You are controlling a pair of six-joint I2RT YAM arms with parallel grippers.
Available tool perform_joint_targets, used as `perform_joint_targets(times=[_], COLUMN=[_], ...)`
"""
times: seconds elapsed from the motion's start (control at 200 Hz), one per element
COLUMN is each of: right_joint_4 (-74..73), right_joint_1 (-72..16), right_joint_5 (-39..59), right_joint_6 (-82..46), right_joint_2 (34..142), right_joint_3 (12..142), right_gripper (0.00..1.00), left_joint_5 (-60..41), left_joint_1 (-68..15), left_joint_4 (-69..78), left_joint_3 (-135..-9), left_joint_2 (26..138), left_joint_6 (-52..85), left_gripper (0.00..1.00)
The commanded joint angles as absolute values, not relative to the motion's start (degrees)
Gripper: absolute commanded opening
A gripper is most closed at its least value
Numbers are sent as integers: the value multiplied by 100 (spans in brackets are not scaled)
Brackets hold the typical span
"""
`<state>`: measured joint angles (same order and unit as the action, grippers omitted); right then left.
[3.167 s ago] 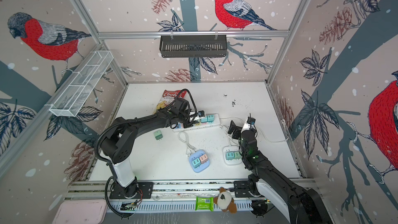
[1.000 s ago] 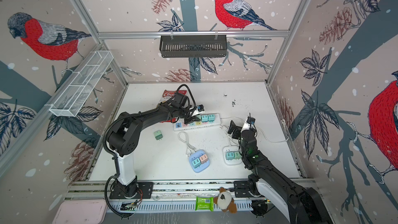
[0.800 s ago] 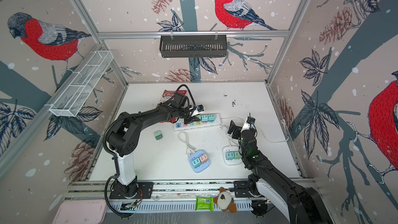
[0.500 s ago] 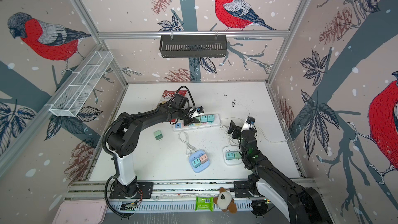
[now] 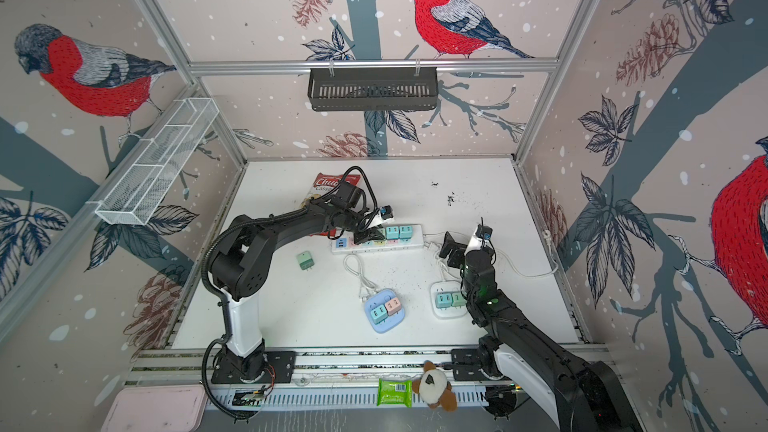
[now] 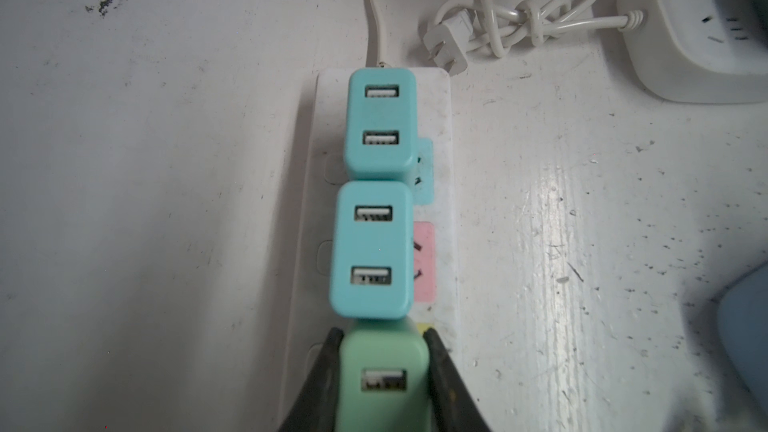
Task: Insert the plug
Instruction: 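Open the left gripper and lift it away from the plugged charger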
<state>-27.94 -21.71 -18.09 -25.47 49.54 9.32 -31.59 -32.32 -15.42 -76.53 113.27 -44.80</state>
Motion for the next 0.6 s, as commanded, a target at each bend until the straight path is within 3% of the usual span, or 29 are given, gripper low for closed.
perform_joint_targets(times=[0.0,0.135,0.175,0.19,0.195,0.21,0.225,0.595], right_joint_4=[-2815,-2778,-2764,-2760,-2756,-2752,-2747,-2699], right_joint_1=[-2179,-2179,-2175,-2179,-2179,-2171,-2175,-2148], right_joint_5=[-1802,-1797,-1793,-1793,-1793,-1793,-1793,-1755], right_joint_6=[-2575,-2588,-2594,-2593,-2593,-2596,-2600,-2621], right_joint_2=[4958,4942,4927,4922,4918,4913,4909,4755], right_joint_3=[977,985,987,985,985,984,984,948], right_gripper=[99,99,100,99,100,100,100,100], left_joint_5=[-2841,-2772,-2711,-2686,-2679,-2660,-2646,-990], left_joint_1=[-3242,-3248,-3268,-3277,-3282,-3291,-3295,-3512], left_joint_4=[-1984,-1966,-1872,-1827,-1810,-1752,-1692,-223], left_joint_3=[-7586,-7576,-7540,-7519,-7508,-7484,-7452,-6645], left_joint_2=[11356,11289,11208,11173,11155,11101,11043,8426], left_joint_6=[-4511,-4491,-4408,-4372,-4361,-4342,-4309,-2101], left_gripper=[0,2,26,47,62,92,98,99])
